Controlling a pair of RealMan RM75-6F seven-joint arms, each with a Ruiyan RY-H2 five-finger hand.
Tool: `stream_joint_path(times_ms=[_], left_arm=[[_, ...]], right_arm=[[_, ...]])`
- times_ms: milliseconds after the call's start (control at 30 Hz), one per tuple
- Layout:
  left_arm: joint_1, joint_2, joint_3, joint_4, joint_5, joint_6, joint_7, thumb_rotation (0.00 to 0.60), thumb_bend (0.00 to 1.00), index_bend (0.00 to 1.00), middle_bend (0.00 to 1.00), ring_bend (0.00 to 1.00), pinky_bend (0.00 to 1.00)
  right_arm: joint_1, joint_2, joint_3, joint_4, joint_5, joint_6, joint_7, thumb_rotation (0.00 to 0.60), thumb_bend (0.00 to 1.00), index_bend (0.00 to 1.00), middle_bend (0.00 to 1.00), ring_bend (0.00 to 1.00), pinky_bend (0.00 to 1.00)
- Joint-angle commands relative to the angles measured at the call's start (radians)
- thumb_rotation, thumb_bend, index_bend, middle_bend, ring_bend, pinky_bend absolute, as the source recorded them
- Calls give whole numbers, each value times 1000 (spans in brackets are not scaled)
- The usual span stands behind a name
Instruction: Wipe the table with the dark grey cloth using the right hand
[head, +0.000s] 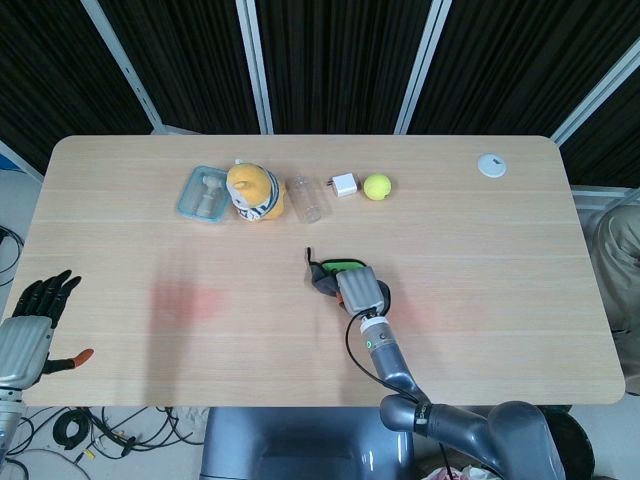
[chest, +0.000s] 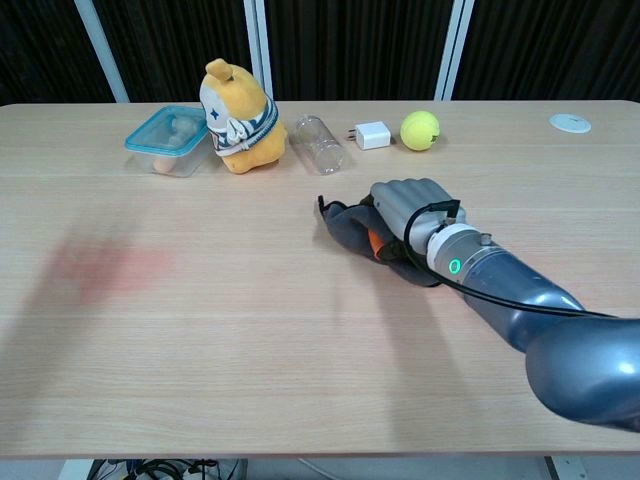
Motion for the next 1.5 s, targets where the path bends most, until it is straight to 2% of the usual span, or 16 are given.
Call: stream_joint_path(times_ms=[33,267,467,1200,1400,1500], left_arm=[[0,1,1,0,1,0,-3,600,0,0,0,0,0],[1,3,1,0,3,2,-5,600,0,0,0,0,0],[1,3,0,1,1,2,-5,600,0,0,0,0,0],[1,-1,-1,-7,-2,0,5,600,0,0,0,0,0],[2,-1,-3,-8,-7,2,6,600,0,0,0,0,0],[1,-1,-4,-9,-9,1,6,600,0,0,0,0,0]], right_arm=[[-14,-8,-21,-75,-19,3,15,600,710,784,655,725,813],[-51,-2,-70,-207,-13,8,-10,600,710,784,655,726,813],[-66,2,-97,-248,-18,10,-25,600,710,784,655,726,813],[-74,34,-2,26,14,42,-22,600,710,784,655,726,807],[-42,34,45,110,20,52,-35,600,711,784,654,726,807],[-39,52,67,119,26,59,-34,600,707,784,651,723,770]])
